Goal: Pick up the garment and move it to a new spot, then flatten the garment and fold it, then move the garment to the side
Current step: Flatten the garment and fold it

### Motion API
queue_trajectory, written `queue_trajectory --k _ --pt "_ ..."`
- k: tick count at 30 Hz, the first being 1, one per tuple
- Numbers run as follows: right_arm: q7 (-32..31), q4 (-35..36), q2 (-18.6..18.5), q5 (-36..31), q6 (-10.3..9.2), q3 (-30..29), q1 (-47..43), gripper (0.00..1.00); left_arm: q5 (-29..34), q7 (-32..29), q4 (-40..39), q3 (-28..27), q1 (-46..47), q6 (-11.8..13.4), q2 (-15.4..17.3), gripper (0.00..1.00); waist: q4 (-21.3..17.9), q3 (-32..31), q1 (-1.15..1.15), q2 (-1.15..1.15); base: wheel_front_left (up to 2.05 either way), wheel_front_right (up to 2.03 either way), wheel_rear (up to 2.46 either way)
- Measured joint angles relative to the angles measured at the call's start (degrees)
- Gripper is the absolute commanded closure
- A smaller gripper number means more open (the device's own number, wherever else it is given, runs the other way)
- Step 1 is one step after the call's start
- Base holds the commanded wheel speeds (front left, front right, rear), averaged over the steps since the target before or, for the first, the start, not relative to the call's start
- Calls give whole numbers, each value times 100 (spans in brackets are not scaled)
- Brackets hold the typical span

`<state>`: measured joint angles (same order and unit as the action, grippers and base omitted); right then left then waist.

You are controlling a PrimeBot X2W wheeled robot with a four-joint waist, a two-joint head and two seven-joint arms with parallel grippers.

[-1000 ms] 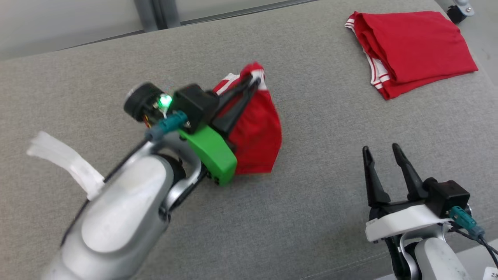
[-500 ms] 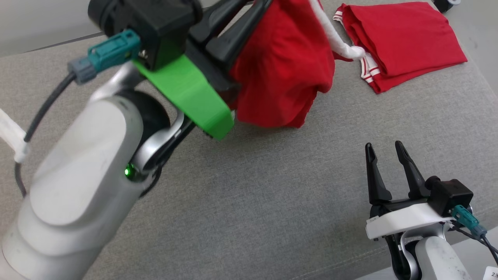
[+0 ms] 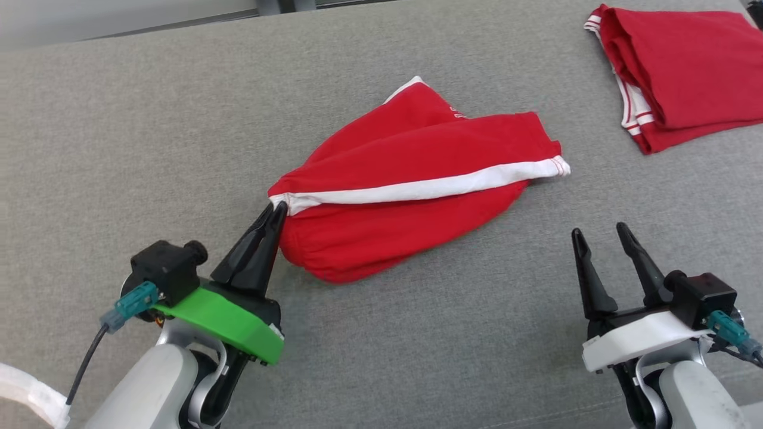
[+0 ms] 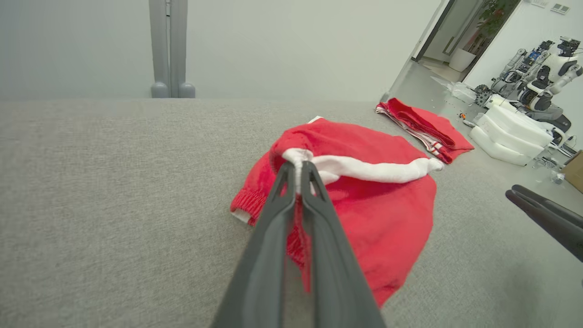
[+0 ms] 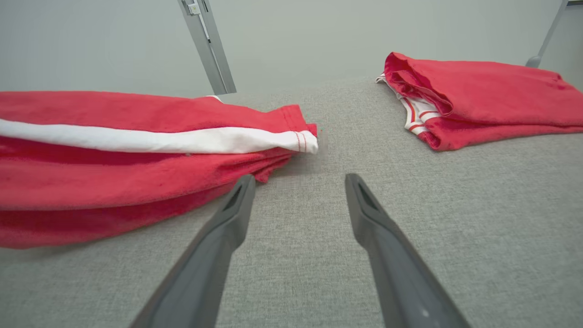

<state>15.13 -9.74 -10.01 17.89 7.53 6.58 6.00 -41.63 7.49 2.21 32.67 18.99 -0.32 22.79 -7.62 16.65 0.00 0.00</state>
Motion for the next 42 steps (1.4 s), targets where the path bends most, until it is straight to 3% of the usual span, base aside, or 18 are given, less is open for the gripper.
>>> queue_trajectory --k 6,14,27,28,29,30,31,35,36,38,39,42 --pt "0 -226 -411 168 0 187 308 0 -15 377 427 -179 -58 -27 16 100 314 97 0 0 0 0 0" --pt "0 -525 -1003 190 0 985 1097 0 -1 495 783 -221 1 -119 33 100 564 216 0 0 0 0 0" --pt "0 -581 -1201 402 0 1503 1306 0 11 581 1050 -143 78 -219 -87 100 727 223 0 0 0 0 0" --pt "0 -578 -1201 401 0 1512 1306 4 12 595 1063 -143 79 -219 -87 100 727 219 0 0 0 0 0" --pt "0 -577 -1201 401 0 1518 1305 25 12 597 1071 -143 81 -219 -87 100 726 215 0 0 0 0 0" --pt "0 -567 -1209 386 0 1538 1304 31 12 598 1083 -141 85 -220 -87 100 725 210 0 0 0 0 0" --pt "0 -553 -1210 365 0 1541 1304 49 12 603 1092 -141 91 -220 -87 100 721 206 0 0 0 0 0" --pt "0 -564 -1211 370 0 1577 1302 72 12 604 1112 -129 105 -221 -87 100 696 190 0 0 0 0 0" --pt "0 -586 -1213 378 0 1593 1302 84 14 604 1117 -123 110 -221 -87 100 695 189 0 0 0 0 0" --pt "0 -643 -1233 413 0 1623 1306 85 29 604 1123 -111 140 -221 -87 100 693 188 0 0 0 0 0" --pt "0 -659 -1246 414 0 1631 1311 98 30 604 1123 -110 158 -222 -88 100 694 188 0 0 0 0 0" --pt "0 -719 -1271 422 0 1653 1344 100 34 605 1123 -102 197 -223 -99 100 706 193 0 0 0 0 0"
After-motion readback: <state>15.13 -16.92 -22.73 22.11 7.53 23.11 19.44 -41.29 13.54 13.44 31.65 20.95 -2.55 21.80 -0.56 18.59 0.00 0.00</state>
